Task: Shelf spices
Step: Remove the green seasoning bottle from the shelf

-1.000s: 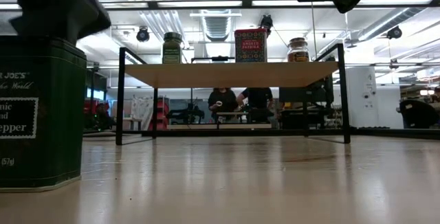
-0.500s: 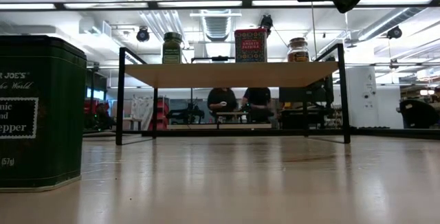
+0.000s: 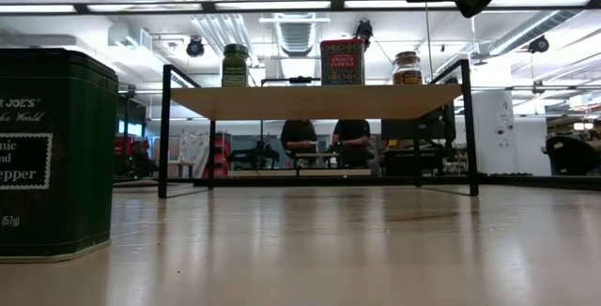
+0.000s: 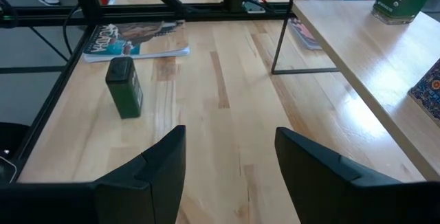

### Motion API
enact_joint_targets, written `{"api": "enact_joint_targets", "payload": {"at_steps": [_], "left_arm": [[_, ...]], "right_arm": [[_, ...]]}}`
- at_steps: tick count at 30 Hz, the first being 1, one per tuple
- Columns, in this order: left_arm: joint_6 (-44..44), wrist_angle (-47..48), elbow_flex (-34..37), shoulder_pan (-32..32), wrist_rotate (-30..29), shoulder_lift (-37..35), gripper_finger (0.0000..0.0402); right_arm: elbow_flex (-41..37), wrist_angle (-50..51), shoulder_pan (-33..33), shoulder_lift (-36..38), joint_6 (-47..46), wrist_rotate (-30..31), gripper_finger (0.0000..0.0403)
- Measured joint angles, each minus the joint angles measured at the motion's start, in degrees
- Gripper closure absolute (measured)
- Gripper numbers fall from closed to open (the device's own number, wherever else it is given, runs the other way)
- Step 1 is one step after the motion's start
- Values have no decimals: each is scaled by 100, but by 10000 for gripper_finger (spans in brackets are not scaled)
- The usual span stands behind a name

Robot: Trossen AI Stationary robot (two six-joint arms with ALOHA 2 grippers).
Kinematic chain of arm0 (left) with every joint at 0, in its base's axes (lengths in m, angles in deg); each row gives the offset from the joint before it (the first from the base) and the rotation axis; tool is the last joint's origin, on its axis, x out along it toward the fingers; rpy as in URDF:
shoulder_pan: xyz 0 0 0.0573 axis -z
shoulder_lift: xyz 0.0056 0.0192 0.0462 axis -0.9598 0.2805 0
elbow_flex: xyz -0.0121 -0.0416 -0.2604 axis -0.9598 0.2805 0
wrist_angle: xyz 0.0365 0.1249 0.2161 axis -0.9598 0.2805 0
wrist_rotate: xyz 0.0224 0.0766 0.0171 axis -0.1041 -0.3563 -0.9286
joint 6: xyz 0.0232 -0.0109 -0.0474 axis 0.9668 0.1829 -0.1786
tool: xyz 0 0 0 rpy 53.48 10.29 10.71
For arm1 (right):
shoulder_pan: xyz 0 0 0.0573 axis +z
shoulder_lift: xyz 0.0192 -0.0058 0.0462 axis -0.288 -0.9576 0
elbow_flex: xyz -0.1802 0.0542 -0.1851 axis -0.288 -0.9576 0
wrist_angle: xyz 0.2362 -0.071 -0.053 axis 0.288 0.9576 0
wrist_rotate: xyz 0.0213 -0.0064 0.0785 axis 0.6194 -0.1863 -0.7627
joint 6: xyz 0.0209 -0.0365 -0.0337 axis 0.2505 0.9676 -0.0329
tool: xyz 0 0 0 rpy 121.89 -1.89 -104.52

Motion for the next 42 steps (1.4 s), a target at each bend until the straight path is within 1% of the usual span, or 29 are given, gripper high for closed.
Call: {"api": "enact_joint_targets", "payload": {"at_steps": [5, 10, 13, 16, 22, 26, 35, 38, 42], "left_arm": [[454, -1, -222, -911, 528, -2, 134], [997, -5, -230, -1775, 1209, 32, 133], [1329, -16, -230, -2147, 1486, 116, 131], [1556, -49, -230, -2433, 1615, 201, 129], [1796, -128, -230, -2758, 1619, 402, 128], [1895, -167, -229, -2884, 1951, 453, 125], [2181, -172, -228, -3141, 1976, 466, 125], [2190, -171, -226, -3173, 1981, 466, 121], [2053, -47, -225, -3241, 2161, 466, 118]], "right_arm": [[0, -2, 11, 0, -22, -46, 204], [0, -2, 11, 0, -33, -156, 204], [0, 0, 22, 0, -28, -198, 204], [0, 0, 22, 2, 0, -201, 204], [0, 9, 22, 2, 16, -206, 204], [0, 11, 36, 2, 22, -214, 204], [0, 15, 48, 2, 20, -214, 204], [0, 15, 48, 2, 20, -215, 204], [0, 15, 48, 2, 16, -227, 204]]}}
